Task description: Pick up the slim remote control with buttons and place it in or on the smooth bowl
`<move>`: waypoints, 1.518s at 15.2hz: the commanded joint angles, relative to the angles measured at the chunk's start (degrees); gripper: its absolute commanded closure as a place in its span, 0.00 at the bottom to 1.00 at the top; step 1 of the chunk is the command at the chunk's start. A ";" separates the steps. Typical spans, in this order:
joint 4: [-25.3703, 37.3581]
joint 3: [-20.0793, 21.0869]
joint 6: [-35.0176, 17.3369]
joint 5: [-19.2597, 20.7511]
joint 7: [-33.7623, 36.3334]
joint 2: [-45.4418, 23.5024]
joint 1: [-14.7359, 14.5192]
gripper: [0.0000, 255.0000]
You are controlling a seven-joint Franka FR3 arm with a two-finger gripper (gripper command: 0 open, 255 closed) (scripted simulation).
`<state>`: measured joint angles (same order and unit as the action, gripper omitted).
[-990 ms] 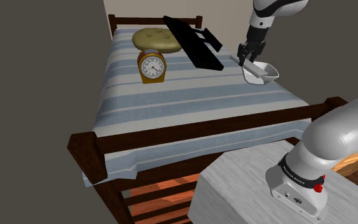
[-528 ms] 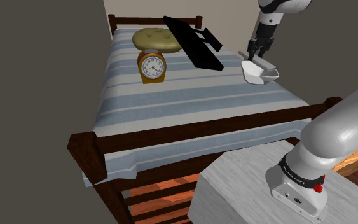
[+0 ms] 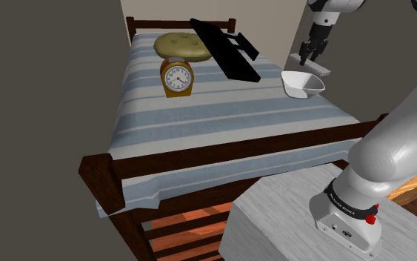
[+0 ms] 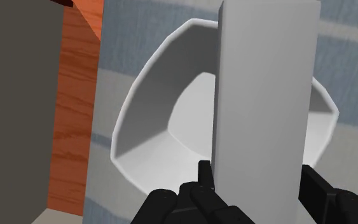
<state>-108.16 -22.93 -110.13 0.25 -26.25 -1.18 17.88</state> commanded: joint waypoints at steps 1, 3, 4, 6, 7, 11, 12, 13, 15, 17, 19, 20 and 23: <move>3.00 -0.79 0.62 -1.11 -2.12 -2.53 0.89 1.00; 1.75 -0.77 -0.86 -1.23 -2.19 -2.79 0.93 1.00; 1.14 -0.76 -1.61 -1.30 -2.23 -2.94 0.95 1.00; -0.03 -0.75 -3.08 -1.46 -2.33 -3.27 0.97 1.00; -0.59 -0.75 -3.82 -1.54 -2.38 -3.46 0.99 1.00; -2.72 -0.73 -6.74 -1.96 -2.65 -4.33 1.06 1.00; -3.22 -0.72 -7.47 -2.09 -2.73 -4.58 1.08 1.00; -3.71 -0.71 -8.19 -2.22 -2.81 -4.84 1.10 1.00; -4.79 -0.68 -9.86 -2.54 -3.02 -5.49 1.16 1.00; -4.79 -0.68 -9.86 -2.54 -3.02 -5.48 1.16 1.00; -4.79 -0.68 -9.86 -2.54 -3.02 -5.48 1.17 1.00; -4.79 -0.68 -9.86 -2.54 -3.02 -5.48 1.17 1.00; -4.79 -0.67 -9.86 -2.54 -3.02 -5.48 1.17 1.00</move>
<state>-112.89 -23.57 -119.98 -2.33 -29.27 -6.63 19.02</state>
